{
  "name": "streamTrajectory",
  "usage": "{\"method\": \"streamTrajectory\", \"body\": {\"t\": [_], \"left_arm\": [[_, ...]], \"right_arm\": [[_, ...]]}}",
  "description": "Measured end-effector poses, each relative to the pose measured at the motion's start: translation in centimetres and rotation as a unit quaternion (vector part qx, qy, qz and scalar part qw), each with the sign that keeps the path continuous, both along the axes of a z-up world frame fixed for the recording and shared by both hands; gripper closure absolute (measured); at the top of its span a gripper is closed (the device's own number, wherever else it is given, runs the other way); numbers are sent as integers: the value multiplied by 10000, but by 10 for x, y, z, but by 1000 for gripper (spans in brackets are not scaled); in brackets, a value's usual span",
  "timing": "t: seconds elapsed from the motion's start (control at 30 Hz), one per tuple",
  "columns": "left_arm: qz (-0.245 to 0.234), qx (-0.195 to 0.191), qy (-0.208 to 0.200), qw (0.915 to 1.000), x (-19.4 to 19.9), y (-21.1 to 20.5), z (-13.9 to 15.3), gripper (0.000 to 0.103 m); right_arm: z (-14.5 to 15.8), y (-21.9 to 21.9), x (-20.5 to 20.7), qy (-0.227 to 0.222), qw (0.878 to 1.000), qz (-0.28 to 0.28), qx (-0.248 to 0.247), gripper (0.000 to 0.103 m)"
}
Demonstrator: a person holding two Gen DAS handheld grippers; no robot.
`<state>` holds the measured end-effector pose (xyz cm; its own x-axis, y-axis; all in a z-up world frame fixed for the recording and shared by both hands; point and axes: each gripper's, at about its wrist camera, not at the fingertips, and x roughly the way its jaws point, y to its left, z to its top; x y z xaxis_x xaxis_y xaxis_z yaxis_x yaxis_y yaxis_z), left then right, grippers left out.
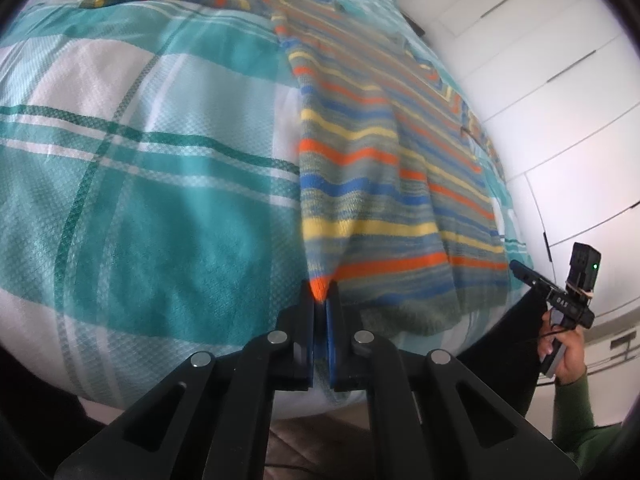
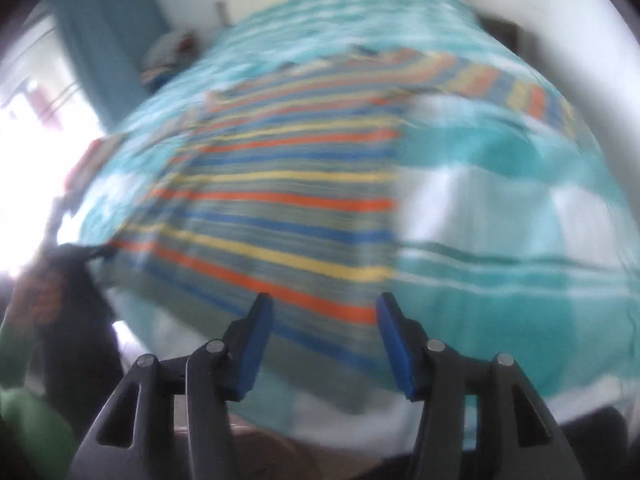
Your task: Fold small clothes
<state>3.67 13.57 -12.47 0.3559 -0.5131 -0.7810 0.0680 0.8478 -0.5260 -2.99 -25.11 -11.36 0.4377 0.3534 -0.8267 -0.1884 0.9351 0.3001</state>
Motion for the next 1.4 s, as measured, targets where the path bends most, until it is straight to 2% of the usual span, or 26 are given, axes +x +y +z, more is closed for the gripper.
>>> {"method": "streamTrajectory", "body": {"t": [0.07, 0.1, 0.13, 0.2, 0.33, 0.4, 0.47, 0.57, 0.63, 0.73, 0.77, 0.8, 0.83, 0.87, 0.93, 1.03, 1.1, 1.17, 1.23, 1.27, 1.33, 1.4], "left_arm": [[10, -1, -35, 10000, 0, -2, 0, 101], [8, 5, -62, 10000, -1, -2, 1, 101], [0, 37, -93, 10000, -2, -2, 3, 101], [-41, 188, -172, 9997, -9, 8, 11, 101], [-235, 490, -402, 9977, -18, 13, 32, 102], [-437, 801, -392, 9951, -17, 4, 32, 102], [-575, 1155, -189, 9915, -12, -5, 14, 101], [-442, 1100, -23, 9930, -7, -1, -2, 101], [-344, 954, 20, 9948, -6, 4, -2, 99], [-235, 958, -44, 9951, -14, 10, 2, 92], [-206, 941, -35, 9953, -19, 13, 4, 88], [-173, 955, -48, 9953, -23, 14, 6, 84], [-150, 1003, -84, 9948, -27, 16, 9, 72], [-112, 1105, -147, 9937, -33, 17, 15, 55], [39, 1390, -361, 9896, -43, 24, 27, 36], [342, 1768, -859, 9799, -48, 33, 50, 28], [608, 1841, -1275, 9727, -46, 38, 65, 19], [928, 1830, -1673, 9643, -35, 40, 74, 7], [1256, 1714, -2002, 9564, -12, 43, 77, 7], [1413, 1657, -2094, 9533, 2, 47, 76, 7], [1693, 1585, -2134, 9490, 37, 55, 72, 7], [1819, 1467, -2154, 9481, 73, 63, 65, 7]], "right_arm": [[-16, -2, 8, 386, 9988, 70, 283, 50], [-23, 3, 11, 551, 9977, 190, 346, 63], [-27, 6, 12, 665, 9970, 265, 303, 99], [-23, 9, 8, 800, 9958, 352, 279, 99], [6, 2, -10, 679, 9967, 439, 85, 99], [1, 5, -11, 770, 9963, 381, 24, 99], [-18, 5, -10, 931, 9948, 330, -236, 99], [-38, 2, -6, 1082, 9939, 145, -151, 99], [-36, 2, -6, 1029, 9944, 119, -189, 99], [-32, 7, -7, 905, 9953, 134, -312, 98], [-30, 7, -7, 889, 9957, 102, -247, 97], [-30, 7, -9, 885, 9958, 51, -215, 90], [-28, 6, -12, 881, 9959, -13, -192, 85], [-25, 3, -14, 858, 9961, -80, -206, 81], [-13, -5, -22, 710, 9969, -202, -283, 65], [11, -13, -31, 106, 9966, -571, -579, 52], [27, -19, -31, -464, 9927, -859, -714, 45], [39, -19, -28, -1213, 9804, -1215, -968, 38], [42, -14, -18, -1769, 9692, -1413, -975, 30], [42, -14, -11, -1983, 9642, -1496, -928, 29], [38, -16, 9, -2125, 9603, -1621, -794, 29], [34, -20, 34, -2032, 9632, -1640, -634, 29]]}}
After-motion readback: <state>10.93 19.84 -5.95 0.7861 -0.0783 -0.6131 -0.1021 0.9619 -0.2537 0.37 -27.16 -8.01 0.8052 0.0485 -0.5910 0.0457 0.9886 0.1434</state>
